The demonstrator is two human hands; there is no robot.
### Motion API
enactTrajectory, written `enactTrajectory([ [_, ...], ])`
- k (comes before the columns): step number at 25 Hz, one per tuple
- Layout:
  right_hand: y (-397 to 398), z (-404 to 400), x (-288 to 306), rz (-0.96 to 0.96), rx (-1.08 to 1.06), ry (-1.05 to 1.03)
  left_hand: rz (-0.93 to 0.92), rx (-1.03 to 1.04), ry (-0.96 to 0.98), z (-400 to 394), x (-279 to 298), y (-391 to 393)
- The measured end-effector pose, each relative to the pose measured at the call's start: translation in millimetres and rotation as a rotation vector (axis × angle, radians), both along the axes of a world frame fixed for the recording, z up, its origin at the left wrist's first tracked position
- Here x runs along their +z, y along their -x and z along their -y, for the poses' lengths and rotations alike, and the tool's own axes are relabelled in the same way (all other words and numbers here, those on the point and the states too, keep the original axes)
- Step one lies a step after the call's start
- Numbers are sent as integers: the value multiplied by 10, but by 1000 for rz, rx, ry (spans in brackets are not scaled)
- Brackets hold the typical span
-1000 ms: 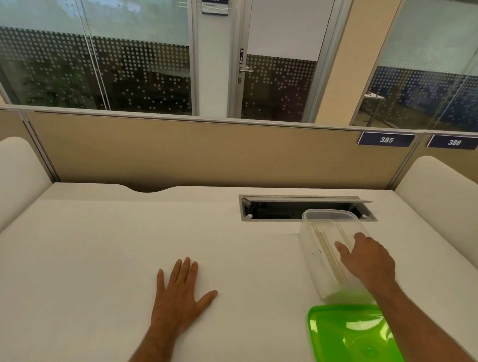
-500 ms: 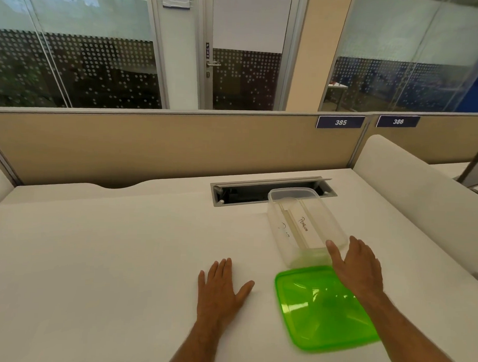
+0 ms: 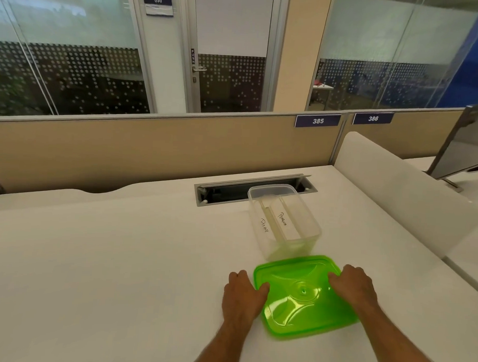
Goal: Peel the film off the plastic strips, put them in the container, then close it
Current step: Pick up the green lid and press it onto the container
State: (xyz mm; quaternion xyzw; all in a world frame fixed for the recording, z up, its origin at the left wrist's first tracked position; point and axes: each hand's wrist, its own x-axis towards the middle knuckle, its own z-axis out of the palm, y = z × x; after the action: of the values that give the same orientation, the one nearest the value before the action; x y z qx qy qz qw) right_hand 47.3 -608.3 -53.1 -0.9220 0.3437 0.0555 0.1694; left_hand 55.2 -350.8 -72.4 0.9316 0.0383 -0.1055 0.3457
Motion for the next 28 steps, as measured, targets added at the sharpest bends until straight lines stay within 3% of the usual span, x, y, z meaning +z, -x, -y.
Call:
enactTrajectory([
  [7, 38, 36, -38, 15, 57, 11, -70, 54, 90, 74, 95, 0],
  [12, 133, 166, -102, 262, -74, -129, -20, 140, 175, -9, 113, 91],
  [16, 139, 229, -14, 590, -101, -273, 185, 218, 310, -63, 256, 151],
  [20, 89, 253, 153, 867, -64, -462, 516, 188, 474, -104, 452, 138],
  [24, -5, 233, 445, 969, 141, -696, 796, 180, 520, -216, 665, -8],
  [28, -142, 179, 816, 1000, 327, -684, 970, 176, 519, -320, 898, -194],
])
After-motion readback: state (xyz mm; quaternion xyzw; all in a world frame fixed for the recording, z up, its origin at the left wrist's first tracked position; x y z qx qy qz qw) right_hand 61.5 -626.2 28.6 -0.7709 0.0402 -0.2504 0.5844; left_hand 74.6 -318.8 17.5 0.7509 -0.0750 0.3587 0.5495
